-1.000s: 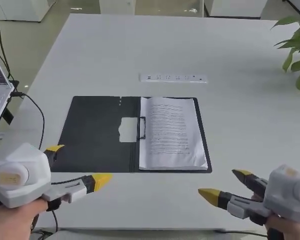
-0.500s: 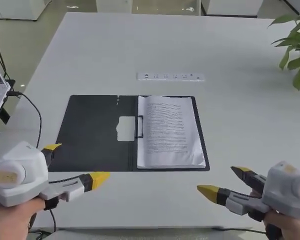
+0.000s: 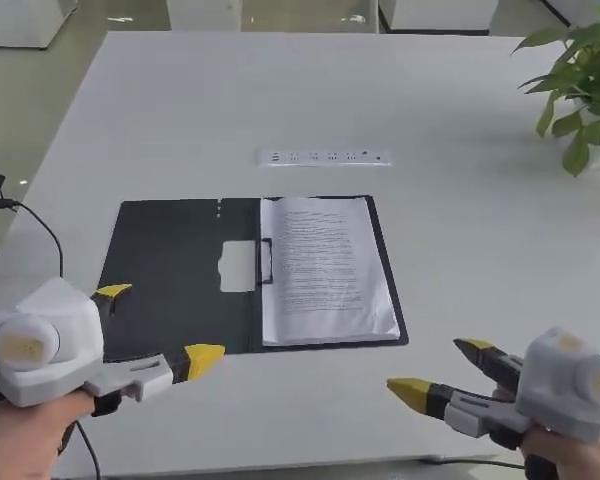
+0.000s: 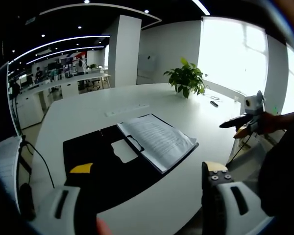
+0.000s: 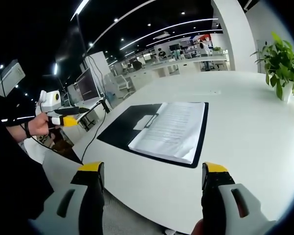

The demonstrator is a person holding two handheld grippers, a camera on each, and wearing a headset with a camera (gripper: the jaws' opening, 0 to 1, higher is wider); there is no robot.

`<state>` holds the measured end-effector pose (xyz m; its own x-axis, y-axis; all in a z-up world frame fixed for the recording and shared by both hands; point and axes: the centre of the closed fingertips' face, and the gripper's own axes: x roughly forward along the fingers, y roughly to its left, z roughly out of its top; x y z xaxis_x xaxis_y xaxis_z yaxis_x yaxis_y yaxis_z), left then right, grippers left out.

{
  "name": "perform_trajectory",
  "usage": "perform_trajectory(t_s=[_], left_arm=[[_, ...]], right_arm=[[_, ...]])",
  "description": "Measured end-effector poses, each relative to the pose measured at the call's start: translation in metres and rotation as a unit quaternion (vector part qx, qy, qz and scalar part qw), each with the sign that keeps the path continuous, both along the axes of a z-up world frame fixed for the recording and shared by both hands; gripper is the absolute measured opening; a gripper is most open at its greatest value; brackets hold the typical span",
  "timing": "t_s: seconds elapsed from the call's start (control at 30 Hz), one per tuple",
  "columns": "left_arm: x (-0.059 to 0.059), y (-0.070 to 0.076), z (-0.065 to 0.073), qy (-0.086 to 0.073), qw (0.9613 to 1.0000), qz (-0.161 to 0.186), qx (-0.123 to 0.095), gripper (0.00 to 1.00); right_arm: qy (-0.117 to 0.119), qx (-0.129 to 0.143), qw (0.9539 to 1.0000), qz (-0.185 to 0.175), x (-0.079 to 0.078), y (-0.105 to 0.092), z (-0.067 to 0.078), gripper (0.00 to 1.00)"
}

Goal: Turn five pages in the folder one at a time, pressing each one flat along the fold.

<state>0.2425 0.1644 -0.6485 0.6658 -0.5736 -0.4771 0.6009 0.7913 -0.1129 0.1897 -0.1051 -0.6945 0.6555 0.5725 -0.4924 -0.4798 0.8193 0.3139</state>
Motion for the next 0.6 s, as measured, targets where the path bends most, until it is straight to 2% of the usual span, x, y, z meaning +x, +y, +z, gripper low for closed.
perform_trajectory(t_s=[0.27,0.43,0.6], left_arm=[[0.012,-0.019,0.001,-0.003,0.9992,-0.04,0.009,0.89],[0.019,-0.043,0.0,-0.005,0.9963,-0.084,0.017,0.88],[0.027,-0.063,0.004,-0.007,0.9936,-0.113,0.006,0.85]], right_arm=[[0.005,-0.003,1.0,0.003,0.002,0.002,-0.001,0.81],[0.005,-0.006,1.0,0.002,0.008,0.001,-0.001,0.81],[0.003,-0.01,0.9999,0.002,0.012,-0.001,0.001,0.81]])
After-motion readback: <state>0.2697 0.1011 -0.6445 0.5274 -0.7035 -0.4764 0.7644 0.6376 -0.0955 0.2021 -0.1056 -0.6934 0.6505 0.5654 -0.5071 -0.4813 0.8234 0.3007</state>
